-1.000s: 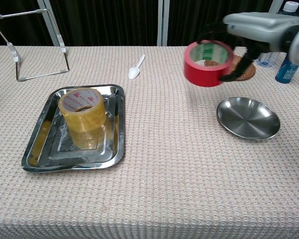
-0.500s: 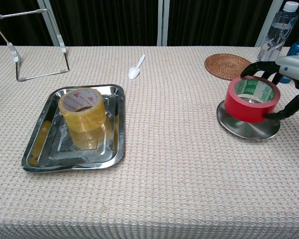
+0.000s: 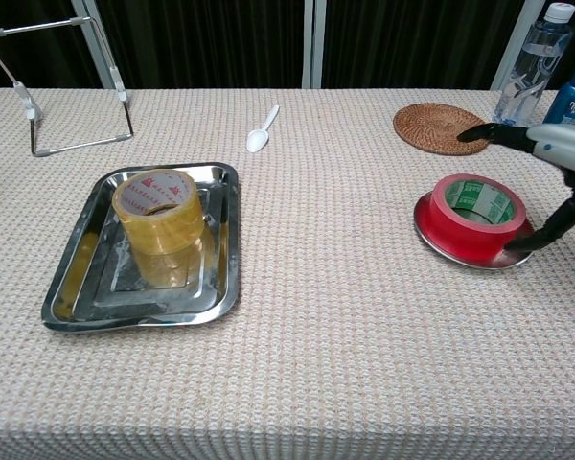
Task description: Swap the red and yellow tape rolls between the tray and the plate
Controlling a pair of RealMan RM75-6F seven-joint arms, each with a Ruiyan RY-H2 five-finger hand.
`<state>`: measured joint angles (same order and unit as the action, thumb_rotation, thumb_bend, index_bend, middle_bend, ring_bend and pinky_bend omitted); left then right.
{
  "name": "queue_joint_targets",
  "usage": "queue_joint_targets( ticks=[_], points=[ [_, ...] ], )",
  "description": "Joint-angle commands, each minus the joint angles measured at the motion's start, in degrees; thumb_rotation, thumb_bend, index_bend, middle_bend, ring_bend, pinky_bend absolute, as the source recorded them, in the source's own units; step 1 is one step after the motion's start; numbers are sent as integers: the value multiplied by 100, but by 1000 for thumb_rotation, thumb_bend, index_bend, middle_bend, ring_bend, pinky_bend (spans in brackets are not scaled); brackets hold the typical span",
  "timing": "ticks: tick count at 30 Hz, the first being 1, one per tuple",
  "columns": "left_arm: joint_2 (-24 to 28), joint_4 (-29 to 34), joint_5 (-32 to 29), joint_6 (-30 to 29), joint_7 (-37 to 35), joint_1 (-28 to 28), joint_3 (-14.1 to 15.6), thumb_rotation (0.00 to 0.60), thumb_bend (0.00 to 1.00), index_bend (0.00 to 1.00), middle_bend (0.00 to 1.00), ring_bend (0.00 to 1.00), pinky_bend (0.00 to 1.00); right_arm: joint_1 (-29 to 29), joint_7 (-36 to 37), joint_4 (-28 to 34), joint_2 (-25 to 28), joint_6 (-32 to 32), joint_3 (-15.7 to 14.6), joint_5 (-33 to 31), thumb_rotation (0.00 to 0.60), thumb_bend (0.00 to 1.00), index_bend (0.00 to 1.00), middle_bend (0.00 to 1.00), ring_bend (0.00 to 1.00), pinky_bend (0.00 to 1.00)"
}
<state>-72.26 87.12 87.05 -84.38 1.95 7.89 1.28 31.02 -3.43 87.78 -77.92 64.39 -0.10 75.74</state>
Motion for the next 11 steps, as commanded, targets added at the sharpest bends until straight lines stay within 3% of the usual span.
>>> queue_joint_targets(
  ticks=[1, 6, 11],
  points=[
    [71, 95, 19, -30, 55, -14, -25, 600, 108, 64, 40, 3, 200, -641, -313, 555, 643, 911, -178, 253, 600, 0, 0, 0, 0, 0],
    [85, 101, -83, -45, 106, -54, -99, 600, 108, 64, 40, 3, 196, -1442, -750, 542, 841, 2028, -247, 233, 600, 0, 0, 0, 0, 0],
    [10, 10, -118, -147, 198, -91, -190, 600, 108, 64, 40, 3, 193, -1904, -472, 426, 884, 2474, -215, 208, 600, 0, 0, 0, 0, 0]
  ],
)
